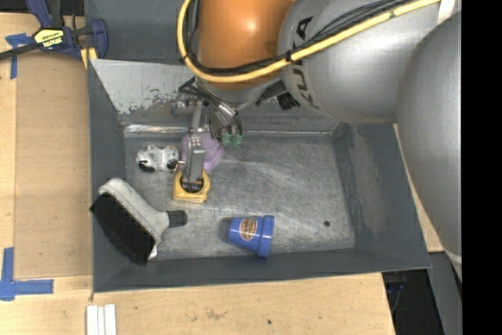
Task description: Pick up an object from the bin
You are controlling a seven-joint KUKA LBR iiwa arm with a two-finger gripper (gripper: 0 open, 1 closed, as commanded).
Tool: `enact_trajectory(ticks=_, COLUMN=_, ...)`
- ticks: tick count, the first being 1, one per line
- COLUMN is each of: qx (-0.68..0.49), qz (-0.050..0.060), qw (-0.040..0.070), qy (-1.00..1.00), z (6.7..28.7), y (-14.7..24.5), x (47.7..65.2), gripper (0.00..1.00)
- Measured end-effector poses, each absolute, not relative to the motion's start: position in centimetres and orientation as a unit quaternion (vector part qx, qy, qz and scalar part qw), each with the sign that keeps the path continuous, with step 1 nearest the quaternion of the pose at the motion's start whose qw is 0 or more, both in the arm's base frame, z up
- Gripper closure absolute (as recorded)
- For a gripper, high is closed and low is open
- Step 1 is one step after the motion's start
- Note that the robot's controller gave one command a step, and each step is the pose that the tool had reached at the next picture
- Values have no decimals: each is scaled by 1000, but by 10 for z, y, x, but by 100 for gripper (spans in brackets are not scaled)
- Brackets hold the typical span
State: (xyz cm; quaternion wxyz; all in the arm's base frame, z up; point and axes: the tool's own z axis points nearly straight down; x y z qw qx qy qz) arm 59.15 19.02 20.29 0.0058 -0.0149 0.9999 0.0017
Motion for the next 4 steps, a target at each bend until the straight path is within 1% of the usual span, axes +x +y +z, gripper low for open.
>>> enact_trajectory(ticks=1, qx=-74, qz=1, qw=2, qy=997, z=150, y=192, x=605, gripper=0)
enact_trajectory(ticks=2, qx=-95, qz=0, qw=0, qy=995, z=115, y=190, x=607, gripper=0)
enact_trajectory(ticks=3, qx=-169, qz=4, qw=9, qy=986, z=82, y=197, x=630, gripper=100)
enact_trajectory(ticks=4, qx=-169, qz=4, qw=9, qy=986, z=82, y=197, x=630, gripper=100)
